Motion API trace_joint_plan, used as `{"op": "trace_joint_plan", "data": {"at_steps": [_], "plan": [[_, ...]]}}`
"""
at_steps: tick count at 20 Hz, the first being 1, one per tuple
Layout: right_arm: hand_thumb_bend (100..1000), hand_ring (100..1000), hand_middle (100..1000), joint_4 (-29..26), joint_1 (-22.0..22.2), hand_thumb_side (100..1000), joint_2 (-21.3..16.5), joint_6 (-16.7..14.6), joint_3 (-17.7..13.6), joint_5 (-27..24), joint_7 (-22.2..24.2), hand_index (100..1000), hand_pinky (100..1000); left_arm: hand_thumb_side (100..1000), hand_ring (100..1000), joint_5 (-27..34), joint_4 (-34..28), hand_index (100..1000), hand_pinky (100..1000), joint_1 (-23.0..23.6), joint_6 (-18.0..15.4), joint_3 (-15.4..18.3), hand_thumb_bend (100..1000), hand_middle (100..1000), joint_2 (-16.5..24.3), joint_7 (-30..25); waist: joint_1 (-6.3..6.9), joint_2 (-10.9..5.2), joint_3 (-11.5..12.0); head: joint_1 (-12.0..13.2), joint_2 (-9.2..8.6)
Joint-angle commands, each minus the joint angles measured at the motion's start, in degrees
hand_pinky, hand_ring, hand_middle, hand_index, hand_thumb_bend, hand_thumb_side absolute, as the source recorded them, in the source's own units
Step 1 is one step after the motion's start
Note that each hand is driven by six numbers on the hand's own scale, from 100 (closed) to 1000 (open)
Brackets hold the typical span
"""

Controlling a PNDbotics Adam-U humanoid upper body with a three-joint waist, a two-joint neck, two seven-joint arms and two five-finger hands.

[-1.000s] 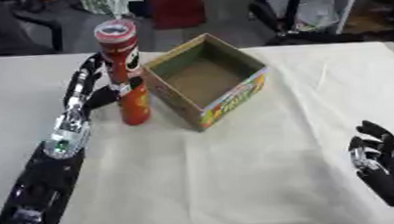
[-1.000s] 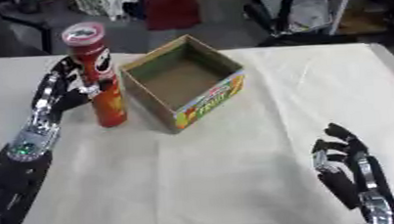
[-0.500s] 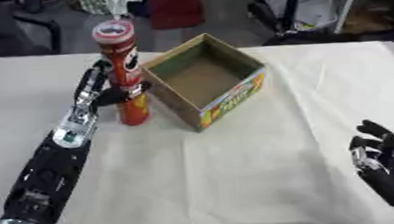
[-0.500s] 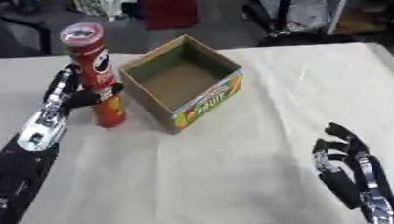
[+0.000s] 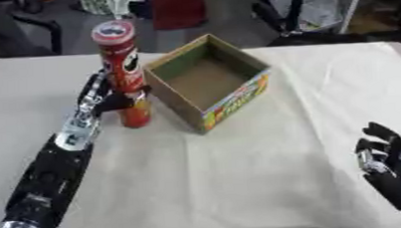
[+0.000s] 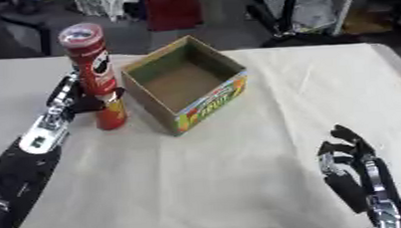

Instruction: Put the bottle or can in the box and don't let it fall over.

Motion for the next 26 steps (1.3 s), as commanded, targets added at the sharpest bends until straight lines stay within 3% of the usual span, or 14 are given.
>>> {"op": "trace_joint_plan", "data": {"at_steps": [1,7,15,16,17,19,21,22,23,26], "plan": [[100,774,828,-0.74,-0.67,571,-0.57,-0.1,-0.01,-0.26,0.06,908,690,100,842,1.61,-3.33,412,1000,-1.36,0.16,-0.43,245,383,2.34,1.61,0.1,-0.57,-0.16,0.14,-0.36],[100,774,829,-0.6,-0.67,571,-0.52,-0.2,0.31,-0.29,0.34,908,691,100,846,4.62,-6.88,416,1000,-5.02,1.31,-1.21,257,390,2.65,2.92,0.07,-0.6,-0.75,0.57,-0.26],[100,774,828,-0.84,-1.98,564,0.35,-0.43,1.21,-0.78,1.27,908,691,100,858,-0.51,-1.37,435,1000,-13.35,-0.16,-3.85,280,418,0.04,0.55,-0.79,-0.09,-4.17,2.43,-0.86],[100,774,828,-0.86,-2.16,563,0.48,-0.44,1.29,-0.85,1.37,908,691,100,870,-1.31,-0.44,461,1000,-13.88,-0.76,-4.08,327,446,-0.53,-0.05,-0.9,0.0,-4.54,2.62,-0.99],[100,774,828,-0.88,-2.34,564,0.6,-0.45,1.36,-0.92,1.46,908,691,100,894,-2.32,0.48,529,1000,-14.26,-1.48,-4.47,487,507,-1.25,-0.76,-0.98,0.09,-4.89,2.8,-1.1],[100,774,828,-0.9,-2.63,563,0.8,-0.5,1.48,-1.04,1.61,908,691,363,957,-5.72,2.06,724,1000,-14.58,-3.17,-5.46,750,724,-2.39,-1.84,-1.08,0.23,-5.38,2.96,-1.2],[100,774,828,-0.89,-2.84,564,0.94,-0.53,1.54,-1.1,1.7,908,691,519,998,-10.86,3.19,856,1000,-14.46,-4.88,-6.3,886,868,-3.28,-2.32,-1.11,0.31,-5.66,2.93,-1.23],[100,774,829,-0.88,-2.92,564,0.99,-0.55,1.55,-1.12,1.72,908,691,536,1000,-13.09,3.56,868,1000,-14.28,-5.6,-6.5,900,880,-3.67,-2.3,-1.12,0.32,-5.73,2.9,-1.25],[100,774,828,-0.88,-3.0,563,1.04,-0.57,1.52,-1.13,1.71,908,692,651,1000,-14.85,3.82,926,1000,-13.97,-6.26,-6.49,988,946,-4.02,-2.04,-1.1,0.33,-5.76,2.81,-1.27],[100,773,828,-0.89,-3.09,564,1.07,-0.58,1.36,-1.16,1.57,908,692,754,1000,-16.09,3.58,961,1000,-12.93,-7.41,-5.87,1000,980,-4.24,-0.44,-1.02,0.31,-5.59,2.46,-1.28]]}}
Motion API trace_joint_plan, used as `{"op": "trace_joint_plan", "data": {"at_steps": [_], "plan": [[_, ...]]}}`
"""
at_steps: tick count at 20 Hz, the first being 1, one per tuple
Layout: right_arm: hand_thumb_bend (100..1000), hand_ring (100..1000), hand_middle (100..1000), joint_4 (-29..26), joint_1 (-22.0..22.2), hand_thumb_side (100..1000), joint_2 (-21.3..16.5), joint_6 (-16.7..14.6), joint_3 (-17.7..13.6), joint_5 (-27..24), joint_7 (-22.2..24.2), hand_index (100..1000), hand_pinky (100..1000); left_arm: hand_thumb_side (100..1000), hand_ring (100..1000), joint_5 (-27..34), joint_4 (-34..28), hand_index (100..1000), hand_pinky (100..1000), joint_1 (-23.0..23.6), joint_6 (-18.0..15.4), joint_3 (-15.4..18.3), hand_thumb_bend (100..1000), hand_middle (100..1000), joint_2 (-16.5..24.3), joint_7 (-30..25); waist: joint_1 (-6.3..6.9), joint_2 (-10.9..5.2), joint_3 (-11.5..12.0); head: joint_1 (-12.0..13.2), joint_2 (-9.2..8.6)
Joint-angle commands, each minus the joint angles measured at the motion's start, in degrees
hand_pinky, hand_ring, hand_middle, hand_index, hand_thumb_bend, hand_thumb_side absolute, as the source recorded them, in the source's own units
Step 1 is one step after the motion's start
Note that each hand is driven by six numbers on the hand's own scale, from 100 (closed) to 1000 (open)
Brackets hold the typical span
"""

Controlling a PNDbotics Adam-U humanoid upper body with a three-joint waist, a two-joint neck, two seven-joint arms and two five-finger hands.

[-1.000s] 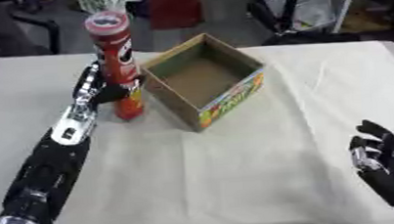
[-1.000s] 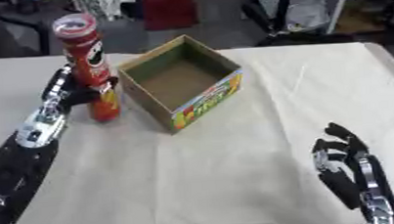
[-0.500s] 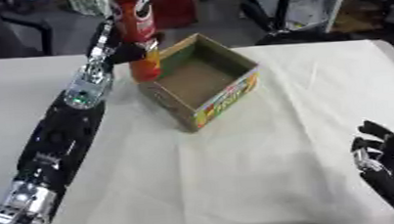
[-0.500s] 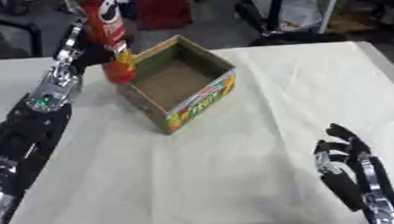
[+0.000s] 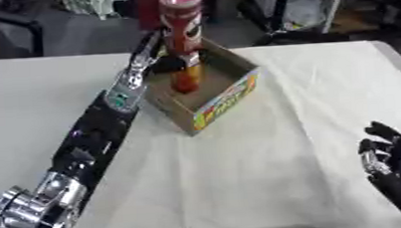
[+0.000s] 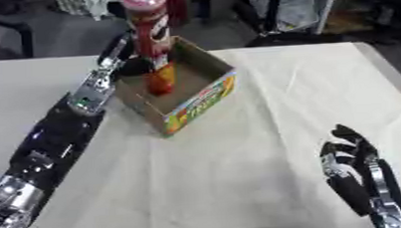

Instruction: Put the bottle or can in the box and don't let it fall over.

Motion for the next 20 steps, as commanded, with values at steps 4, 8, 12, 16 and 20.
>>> {"op": "trace_joint_plan", "data": {"at_steps": [4,8,12,16,20], "plan": [[100,774,829,-0.91,-0.79,562,-0.21,-0.06,-0.41,-0.28,-0.23,908,692,717,1000,4.38,-6.11,958,1000,2.22,-1.06,0.87,1000,969,2.5,2.39,0.17,-0.52,0.77,-0.94,-0.78],[100,773,828,-0.96,-0.65,563,-0.53,0.12,-1.17,-0.02,-0.92,908,692,619,1000,14.46,-20.8,943,1000,11.12,0.54,2.36,877,938,6.82,2.99,0.53,-0.41,2.41,-2.39,-0.91],[100,773,828,-0.9,0.02,569,-1.28,0.39,-2.02,0.46,-1.78,908,692,587,1000,18.56,-36.84,929,1000,25.51,3.11,6.77,843,915,8.86,4.27,1.33,-0.36,4.85,-3.53,-0.83],[100,773,829,-0.84,0.6,572,-1.71,0.53,-2.5,0.72,-2.34,908,693,548,1000,17.55,-47.83,907,1000,38.24,5.5,14.02,811,900,6.13,5.72,1.63,-0.28,6.84,-4.62,-0.61],[100,774,829,-0.82,1.02,572,-1.9,0.69,-2.84,0.84,-2.78,908,692,528,1000,15.52,-52.92,902,1000,45.0,7.36,18.07,786,891,2.37,7.03,1.6,-0.39,7.96,-4.88,-0.39]]}}
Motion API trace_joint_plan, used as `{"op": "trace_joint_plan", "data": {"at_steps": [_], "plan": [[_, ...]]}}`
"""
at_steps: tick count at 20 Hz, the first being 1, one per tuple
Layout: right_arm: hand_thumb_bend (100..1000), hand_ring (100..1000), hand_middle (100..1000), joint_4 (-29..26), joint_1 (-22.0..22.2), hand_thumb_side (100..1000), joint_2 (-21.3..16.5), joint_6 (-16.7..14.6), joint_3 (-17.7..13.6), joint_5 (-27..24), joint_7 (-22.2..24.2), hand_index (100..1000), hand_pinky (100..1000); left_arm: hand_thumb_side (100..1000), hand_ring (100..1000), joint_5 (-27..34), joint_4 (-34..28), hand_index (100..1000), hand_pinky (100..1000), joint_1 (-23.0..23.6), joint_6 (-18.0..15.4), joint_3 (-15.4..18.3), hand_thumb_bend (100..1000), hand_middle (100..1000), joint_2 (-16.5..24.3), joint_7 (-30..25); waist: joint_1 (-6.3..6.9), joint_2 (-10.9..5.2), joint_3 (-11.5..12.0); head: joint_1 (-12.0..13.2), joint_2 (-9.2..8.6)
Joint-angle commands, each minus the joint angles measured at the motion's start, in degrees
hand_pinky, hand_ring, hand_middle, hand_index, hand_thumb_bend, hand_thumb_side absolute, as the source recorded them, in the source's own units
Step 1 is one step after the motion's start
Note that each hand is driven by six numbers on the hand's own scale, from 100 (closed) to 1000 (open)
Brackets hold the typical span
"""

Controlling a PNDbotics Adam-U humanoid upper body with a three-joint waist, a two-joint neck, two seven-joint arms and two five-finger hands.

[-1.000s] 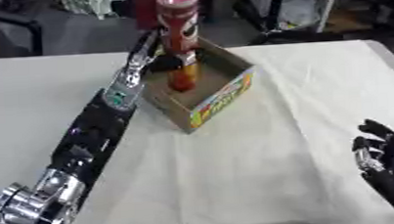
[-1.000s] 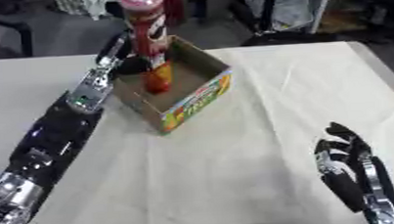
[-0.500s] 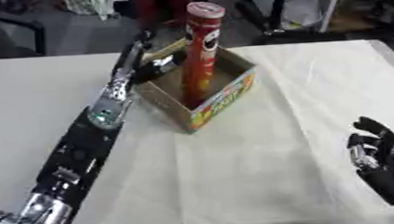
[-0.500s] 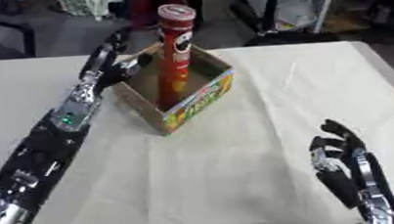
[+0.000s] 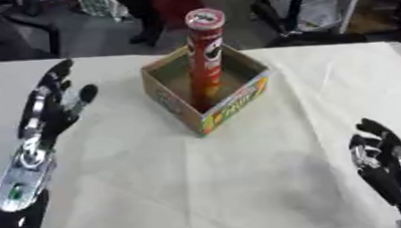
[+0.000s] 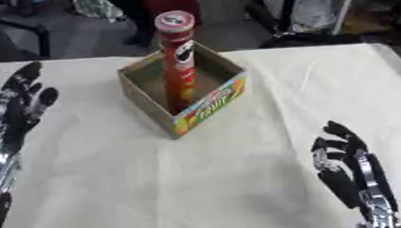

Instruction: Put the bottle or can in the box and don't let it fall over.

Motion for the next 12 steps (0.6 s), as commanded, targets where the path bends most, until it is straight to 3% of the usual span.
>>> {"op": "trace_joint_plan", "data": {"at_steps": [1,5,12], "plan": [[100,774,829,-0.8,-0.25,572,-1.19,0.02,-0.53,0.26,-0.47,908,692,525,1000,-1.74,-4.32,898,1000,1.59,1.46,3.15,779,886,-2.03,0.84,0.1,-0.5,0.37,-0.29,0.1],[100,773,829,-0.79,-0.17,569,-1.13,0.03,-0.57,0.27,-0.5,908,693,517,1000,-3.39,-4.35,895,1000,2.04,2.85,4.38,774,886,-5.12,1.27,-0.06,-0.75,0.55,-0.17,0.16],[100,773,829,-0.36,-0.02,580,-1.08,0.11,-0.51,0.19,-0.54,908,693,517,997,-4.36,-4.78,892,1000,1.77,2.67,4.0,761,879,-5.79,-0.03,0.05,-0.67,0.73,-0.01,0.38]]}}
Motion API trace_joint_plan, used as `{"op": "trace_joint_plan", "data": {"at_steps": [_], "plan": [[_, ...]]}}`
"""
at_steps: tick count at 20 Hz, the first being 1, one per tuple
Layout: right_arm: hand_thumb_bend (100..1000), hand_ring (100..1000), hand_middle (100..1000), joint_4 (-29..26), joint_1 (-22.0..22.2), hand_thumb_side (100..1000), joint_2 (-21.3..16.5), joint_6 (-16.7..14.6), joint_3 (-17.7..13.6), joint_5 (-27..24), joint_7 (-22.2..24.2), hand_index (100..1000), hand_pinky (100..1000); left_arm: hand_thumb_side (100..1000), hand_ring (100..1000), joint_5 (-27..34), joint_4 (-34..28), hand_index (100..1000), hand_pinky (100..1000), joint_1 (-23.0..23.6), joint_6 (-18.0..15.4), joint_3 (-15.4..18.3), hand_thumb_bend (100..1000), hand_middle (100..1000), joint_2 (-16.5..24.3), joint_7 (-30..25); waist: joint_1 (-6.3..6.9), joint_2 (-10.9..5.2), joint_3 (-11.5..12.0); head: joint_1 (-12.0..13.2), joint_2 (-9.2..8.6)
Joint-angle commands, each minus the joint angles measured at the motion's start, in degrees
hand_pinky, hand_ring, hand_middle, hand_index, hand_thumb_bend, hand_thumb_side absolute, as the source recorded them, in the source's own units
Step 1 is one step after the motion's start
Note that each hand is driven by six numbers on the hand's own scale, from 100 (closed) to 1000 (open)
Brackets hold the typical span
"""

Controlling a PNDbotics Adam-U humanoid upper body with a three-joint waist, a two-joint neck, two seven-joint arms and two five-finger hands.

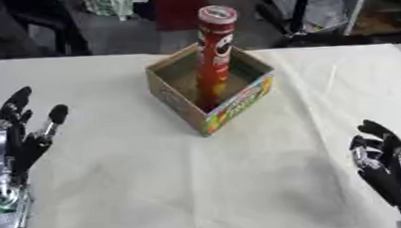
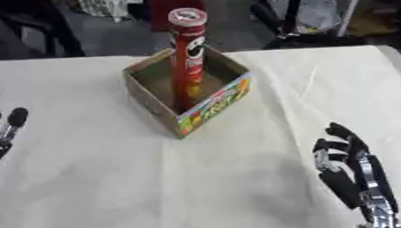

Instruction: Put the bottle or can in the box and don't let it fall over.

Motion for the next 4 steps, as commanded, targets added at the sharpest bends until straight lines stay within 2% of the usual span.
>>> {"op": "trace_joint_plan", "data": {"at_steps": [1,4], "plan": [[100,773,828,-0.29,-0.38,584,-0.98,-0.04,-0.29,0.13,-0.16,908,693,516,996,-0.22,-1.31,891,1000,-0.46,-0.05,0.01,758,877,0.19,-0.76,0.14,-0.46,0.05,0.06,-0.05],[100,773,829,-0.06,-0.34,588,-0.95,-0.03,-0.23,-0.03,-0.2,908,692,518,995,0.17,-1.28,892,1000,-0.68,0.03,-0.19,752,877,0.02,-1.05,0.13,-0.29,0.05,0.06,0.07]]}}
